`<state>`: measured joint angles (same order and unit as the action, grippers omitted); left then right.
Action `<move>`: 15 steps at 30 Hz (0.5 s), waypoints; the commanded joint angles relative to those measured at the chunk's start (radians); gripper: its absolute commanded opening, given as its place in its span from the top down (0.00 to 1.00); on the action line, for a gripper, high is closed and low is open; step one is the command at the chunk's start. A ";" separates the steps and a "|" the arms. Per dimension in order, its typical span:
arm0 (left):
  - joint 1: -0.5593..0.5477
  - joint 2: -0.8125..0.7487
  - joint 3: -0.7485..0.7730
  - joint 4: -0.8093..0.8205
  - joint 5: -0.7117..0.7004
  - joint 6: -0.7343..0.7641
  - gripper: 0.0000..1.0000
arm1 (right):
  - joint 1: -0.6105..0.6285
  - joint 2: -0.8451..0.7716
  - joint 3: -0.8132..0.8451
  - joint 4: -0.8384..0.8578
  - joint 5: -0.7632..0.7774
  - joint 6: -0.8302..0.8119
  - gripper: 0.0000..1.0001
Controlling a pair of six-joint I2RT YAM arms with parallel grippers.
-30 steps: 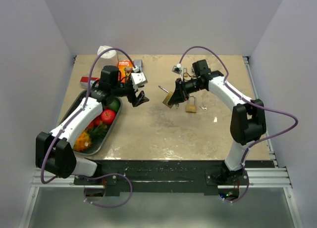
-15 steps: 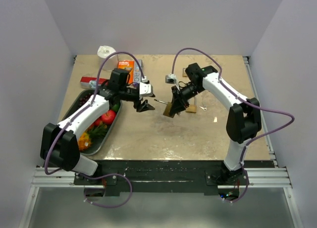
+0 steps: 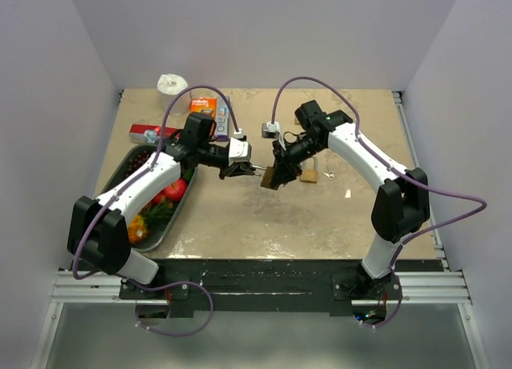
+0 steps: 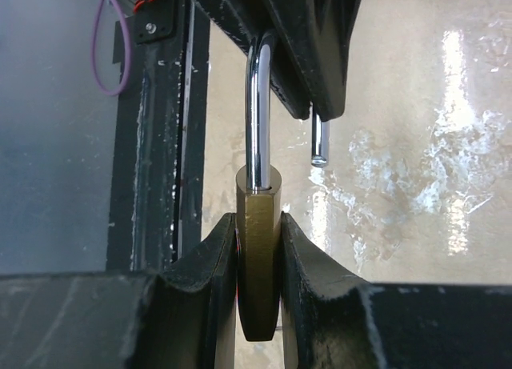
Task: Lock with the key
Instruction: Lock the lock.
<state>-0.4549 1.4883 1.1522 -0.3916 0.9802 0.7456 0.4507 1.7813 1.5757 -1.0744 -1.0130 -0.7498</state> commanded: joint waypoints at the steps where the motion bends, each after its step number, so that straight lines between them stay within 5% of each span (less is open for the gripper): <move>1: -0.007 0.003 0.070 -0.123 0.098 0.103 0.88 | 0.000 -0.114 0.000 0.155 0.022 0.064 1.00; 5: -0.008 0.026 0.107 -0.171 0.124 0.098 0.99 | 0.000 -0.135 0.015 0.201 0.048 0.064 1.00; 15: -0.008 0.072 0.164 -0.162 0.161 -0.020 1.00 | 0.031 -0.247 -0.078 0.401 0.131 0.035 1.00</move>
<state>-0.4507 1.5414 1.2827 -0.5144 1.0454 0.7681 0.4683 1.6249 1.5021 -0.9100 -0.8673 -0.7193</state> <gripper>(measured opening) 0.151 0.231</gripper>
